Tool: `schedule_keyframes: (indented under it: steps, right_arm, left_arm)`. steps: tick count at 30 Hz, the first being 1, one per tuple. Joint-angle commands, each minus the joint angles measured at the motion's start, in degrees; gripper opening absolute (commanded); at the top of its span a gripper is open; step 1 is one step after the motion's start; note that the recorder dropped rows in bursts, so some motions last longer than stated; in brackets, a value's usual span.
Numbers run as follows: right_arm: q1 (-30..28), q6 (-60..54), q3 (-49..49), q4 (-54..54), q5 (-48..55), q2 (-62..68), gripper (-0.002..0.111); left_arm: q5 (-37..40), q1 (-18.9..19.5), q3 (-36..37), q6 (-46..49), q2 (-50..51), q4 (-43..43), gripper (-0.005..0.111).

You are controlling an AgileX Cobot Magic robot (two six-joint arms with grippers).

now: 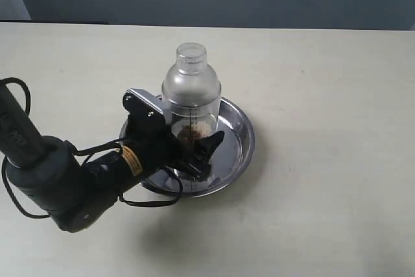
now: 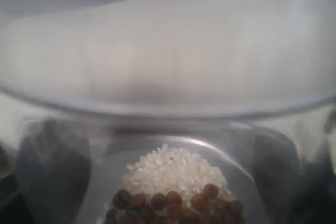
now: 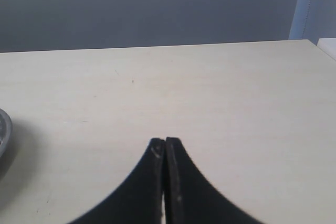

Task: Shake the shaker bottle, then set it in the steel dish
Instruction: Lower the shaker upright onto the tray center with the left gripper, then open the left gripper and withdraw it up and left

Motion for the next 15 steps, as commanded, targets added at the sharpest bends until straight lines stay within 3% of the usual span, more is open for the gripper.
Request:
schedule_keyframes:
  steps: [1,6,15]
  right_arm:
    - [0.21,-0.08,0.09,-0.16,-0.67,-0.25,-0.001]
    - [0.21,-0.08,0.09,-0.16,-0.67,-0.25,-0.001]
    - [0.21,-0.08,0.09,-0.16,-0.67,-0.25,-0.001]
  left_arm:
    - [1.58,-0.04,0.50,0.41,-1.14,0.58,0.091]
    - [1.58,-0.04,0.50,0.41,-2.44,0.80,0.099]
    - [1.58,-0.04,1.40,0.41,-4.39,1.55,0.099]
